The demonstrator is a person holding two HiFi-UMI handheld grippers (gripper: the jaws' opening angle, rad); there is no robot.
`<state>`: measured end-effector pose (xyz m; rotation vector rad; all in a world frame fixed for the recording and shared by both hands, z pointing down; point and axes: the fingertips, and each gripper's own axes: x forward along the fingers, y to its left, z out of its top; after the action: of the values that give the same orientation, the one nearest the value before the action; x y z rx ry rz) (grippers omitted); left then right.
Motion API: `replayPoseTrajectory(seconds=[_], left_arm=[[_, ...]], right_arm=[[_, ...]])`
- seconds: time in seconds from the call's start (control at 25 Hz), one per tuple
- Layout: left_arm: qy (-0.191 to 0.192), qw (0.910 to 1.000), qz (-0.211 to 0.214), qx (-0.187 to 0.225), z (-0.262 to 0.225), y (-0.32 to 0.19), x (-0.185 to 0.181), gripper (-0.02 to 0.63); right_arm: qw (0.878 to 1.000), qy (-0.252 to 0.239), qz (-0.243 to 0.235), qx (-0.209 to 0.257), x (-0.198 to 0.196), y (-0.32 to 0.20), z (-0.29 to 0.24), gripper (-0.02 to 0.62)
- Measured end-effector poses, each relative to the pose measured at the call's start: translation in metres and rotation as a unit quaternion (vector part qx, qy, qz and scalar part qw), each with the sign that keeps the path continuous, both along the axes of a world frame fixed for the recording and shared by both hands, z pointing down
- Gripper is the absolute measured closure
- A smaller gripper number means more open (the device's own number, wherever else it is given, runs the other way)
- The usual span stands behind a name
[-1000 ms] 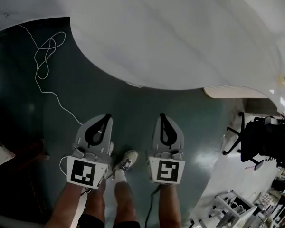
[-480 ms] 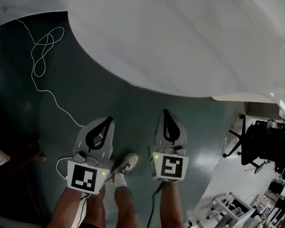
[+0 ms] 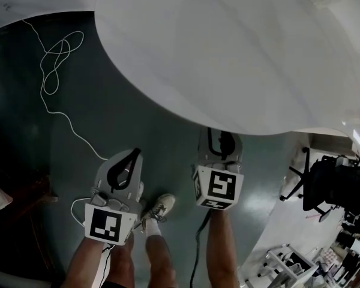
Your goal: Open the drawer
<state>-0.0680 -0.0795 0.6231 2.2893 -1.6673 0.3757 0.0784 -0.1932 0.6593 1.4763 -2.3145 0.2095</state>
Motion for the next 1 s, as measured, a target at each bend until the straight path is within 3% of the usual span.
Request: replayPoseTrajectory(seconds=[0.2, 0.68, 1.0], left_arm=[[-0.001, 1.0, -0.001, -0.001, 0.0, -0.003, -0.004, 0.595], [0.008, 0.9999, -0.005, -0.005, 0.002, -0.01, -0.009, 0.595], [0.011, 0.9999, -0.01, -0.007, 0.002, -0.009, -0.016, 0.595]], right_arm=[[1.0, 0.005, -0.003, -0.012, -0.003, -0.014, 0.008, 0.419], [1.0, 0.008, -0.022, -0.019, -0.014, -0.034, 0.009, 0.417], [0.998, 0.059, -0.004, -0.013, -0.016, -0.036, 0.011, 0.485]])
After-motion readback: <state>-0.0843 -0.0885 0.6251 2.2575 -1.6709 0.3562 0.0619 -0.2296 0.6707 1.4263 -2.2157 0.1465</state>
